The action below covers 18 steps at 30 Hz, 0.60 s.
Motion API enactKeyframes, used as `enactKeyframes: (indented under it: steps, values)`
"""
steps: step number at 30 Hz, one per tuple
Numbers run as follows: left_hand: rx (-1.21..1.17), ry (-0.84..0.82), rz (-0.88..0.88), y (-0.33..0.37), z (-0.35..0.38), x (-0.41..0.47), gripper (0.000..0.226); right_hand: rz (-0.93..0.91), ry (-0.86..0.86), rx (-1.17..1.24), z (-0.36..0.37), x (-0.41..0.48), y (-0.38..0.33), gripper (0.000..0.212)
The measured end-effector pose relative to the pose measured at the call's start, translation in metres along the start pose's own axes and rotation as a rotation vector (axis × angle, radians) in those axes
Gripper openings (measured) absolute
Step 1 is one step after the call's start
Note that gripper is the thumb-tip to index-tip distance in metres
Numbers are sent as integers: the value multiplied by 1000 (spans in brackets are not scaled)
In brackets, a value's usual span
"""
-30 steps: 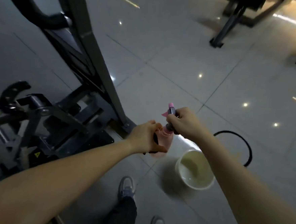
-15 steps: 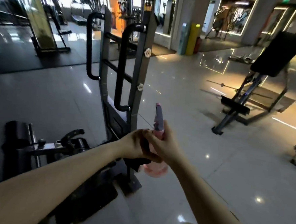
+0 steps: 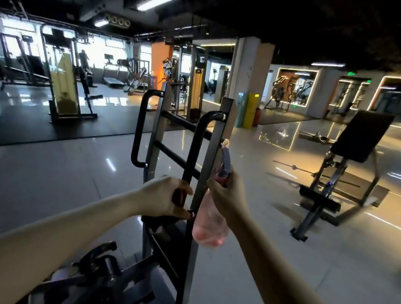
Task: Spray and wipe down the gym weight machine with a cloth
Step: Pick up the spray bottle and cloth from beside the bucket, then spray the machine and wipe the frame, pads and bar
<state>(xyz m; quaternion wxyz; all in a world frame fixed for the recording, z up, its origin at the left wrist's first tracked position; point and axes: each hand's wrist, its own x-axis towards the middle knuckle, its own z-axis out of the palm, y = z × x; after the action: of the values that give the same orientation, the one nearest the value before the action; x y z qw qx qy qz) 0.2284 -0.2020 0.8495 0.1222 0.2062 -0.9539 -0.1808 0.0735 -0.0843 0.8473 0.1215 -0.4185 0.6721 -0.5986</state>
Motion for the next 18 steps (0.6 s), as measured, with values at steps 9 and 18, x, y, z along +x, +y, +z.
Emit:
enactKeyframes:
  steps: [9, 18]
  values:
    - [-102, 289, -159, -71, -62, 111, 32, 4, 93, -284, 51, 68, -13, 23]
    - [-457, 79, -230, -59, -53, 133, 59, 52, 107, -359, 62, 79, -8, 16]
